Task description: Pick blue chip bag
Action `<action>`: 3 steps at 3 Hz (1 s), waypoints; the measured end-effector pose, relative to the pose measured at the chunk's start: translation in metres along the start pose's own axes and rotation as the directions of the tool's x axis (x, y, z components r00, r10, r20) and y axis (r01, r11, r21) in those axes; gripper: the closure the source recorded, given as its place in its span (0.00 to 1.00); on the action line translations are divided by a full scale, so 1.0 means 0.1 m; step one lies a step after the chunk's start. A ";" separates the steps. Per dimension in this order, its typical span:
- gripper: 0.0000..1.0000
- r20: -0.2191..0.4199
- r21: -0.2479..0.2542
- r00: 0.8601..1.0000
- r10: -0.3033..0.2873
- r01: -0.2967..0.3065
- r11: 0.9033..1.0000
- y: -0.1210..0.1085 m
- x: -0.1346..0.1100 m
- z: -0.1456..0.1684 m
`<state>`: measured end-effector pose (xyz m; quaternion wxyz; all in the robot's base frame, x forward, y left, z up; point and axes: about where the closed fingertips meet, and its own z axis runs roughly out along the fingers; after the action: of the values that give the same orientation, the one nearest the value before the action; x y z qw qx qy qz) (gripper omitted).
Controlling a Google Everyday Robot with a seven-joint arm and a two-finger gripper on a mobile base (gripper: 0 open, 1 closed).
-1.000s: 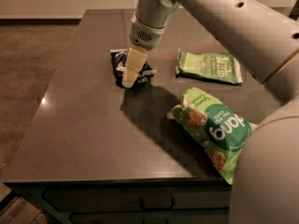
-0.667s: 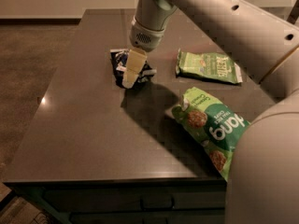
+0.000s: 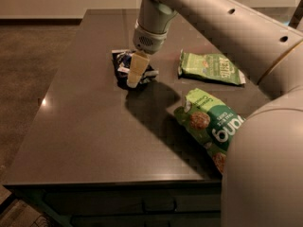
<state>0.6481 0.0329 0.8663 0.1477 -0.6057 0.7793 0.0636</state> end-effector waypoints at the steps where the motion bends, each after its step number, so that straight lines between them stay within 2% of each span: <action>1: 0.41 -0.003 0.003 1.000 0.007 -0.007 1.000 -0.03 0.01 0.01; 2: 0.63 0.013 -0.009 1.000 0.002 -0.001 1.000 -0.03 0.03 -0.06; 3: 0.87 0.071 -0.030 0.997 -0.026 0.028 0.999 0.00 0.06 -0.33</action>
Offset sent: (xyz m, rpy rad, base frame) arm -0.0009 -0.0140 0.0192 0.0385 0.0093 0.0132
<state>0.6418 0.0180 0.8961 0.1663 -0.6158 0.7642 0.0949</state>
